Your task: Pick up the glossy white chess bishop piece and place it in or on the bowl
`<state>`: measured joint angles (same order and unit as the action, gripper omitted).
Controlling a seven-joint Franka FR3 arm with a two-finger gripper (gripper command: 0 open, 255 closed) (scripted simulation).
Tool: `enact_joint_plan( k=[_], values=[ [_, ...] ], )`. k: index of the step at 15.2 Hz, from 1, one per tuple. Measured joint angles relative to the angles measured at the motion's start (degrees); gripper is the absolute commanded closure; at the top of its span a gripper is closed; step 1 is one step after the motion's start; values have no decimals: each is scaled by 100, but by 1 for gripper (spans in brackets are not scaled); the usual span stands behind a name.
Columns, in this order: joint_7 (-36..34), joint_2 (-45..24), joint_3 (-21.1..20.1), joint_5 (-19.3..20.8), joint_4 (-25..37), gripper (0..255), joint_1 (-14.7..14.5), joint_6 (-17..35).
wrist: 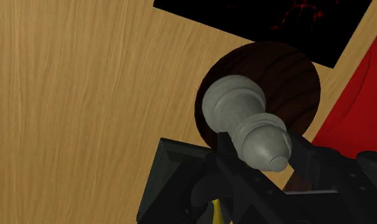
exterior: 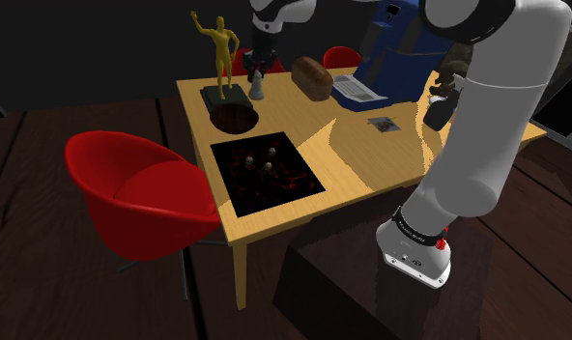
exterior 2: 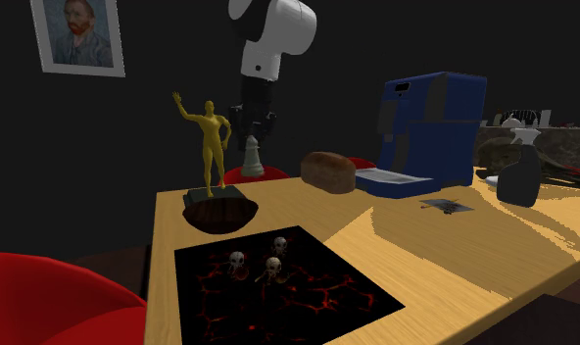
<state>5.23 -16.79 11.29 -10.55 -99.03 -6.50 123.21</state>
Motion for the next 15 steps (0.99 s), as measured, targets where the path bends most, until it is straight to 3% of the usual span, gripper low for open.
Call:
enact_joint_plan(
  k=[6, 15],
  values=[
    [-536, -813, -155, 27, 1316, 255, -246, -458],
    [-526, -1125, -201, -40, 1157, 255, -268, 10]
  ],
)
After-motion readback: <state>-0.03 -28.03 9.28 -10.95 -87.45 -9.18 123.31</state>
